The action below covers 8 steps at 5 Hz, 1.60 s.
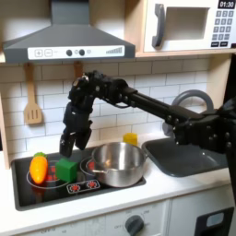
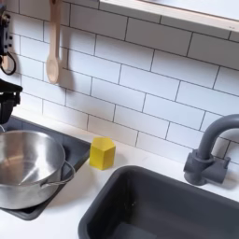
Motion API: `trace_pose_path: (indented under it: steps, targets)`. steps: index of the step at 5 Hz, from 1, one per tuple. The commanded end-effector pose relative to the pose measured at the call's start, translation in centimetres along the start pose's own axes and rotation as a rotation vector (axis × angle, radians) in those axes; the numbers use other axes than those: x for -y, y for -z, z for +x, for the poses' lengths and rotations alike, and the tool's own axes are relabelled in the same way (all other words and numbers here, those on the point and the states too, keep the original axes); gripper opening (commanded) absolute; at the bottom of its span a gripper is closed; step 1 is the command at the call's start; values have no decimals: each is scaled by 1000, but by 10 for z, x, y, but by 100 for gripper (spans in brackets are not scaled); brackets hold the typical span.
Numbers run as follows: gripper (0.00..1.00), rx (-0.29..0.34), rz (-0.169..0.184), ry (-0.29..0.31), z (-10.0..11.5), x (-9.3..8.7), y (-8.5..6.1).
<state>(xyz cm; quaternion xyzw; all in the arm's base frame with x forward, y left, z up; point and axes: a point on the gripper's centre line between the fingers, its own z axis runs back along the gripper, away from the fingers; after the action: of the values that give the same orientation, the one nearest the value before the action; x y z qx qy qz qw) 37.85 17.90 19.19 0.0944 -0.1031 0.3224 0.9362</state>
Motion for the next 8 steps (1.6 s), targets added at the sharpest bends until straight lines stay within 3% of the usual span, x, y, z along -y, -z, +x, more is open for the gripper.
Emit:
trace_pose_path:
  steps: [1,2,3,4,5,6,7,8]
  targets:
    - [100,42,-34,32,2,8,-11]
    - [100,61,-75,50,-2,11,-22]
    - [100,51,-117,74,-7,18,-22]
    - [100,27,-169,115,-14,28,-23]
    - [100,24,-222,162,-25,49,-34]
    - [100,-10,-254,224,-38,64,-36]
    - [100,5,-283,249,-46,70,-46]
    - [100,-11,-299,263,-52,74,-45]
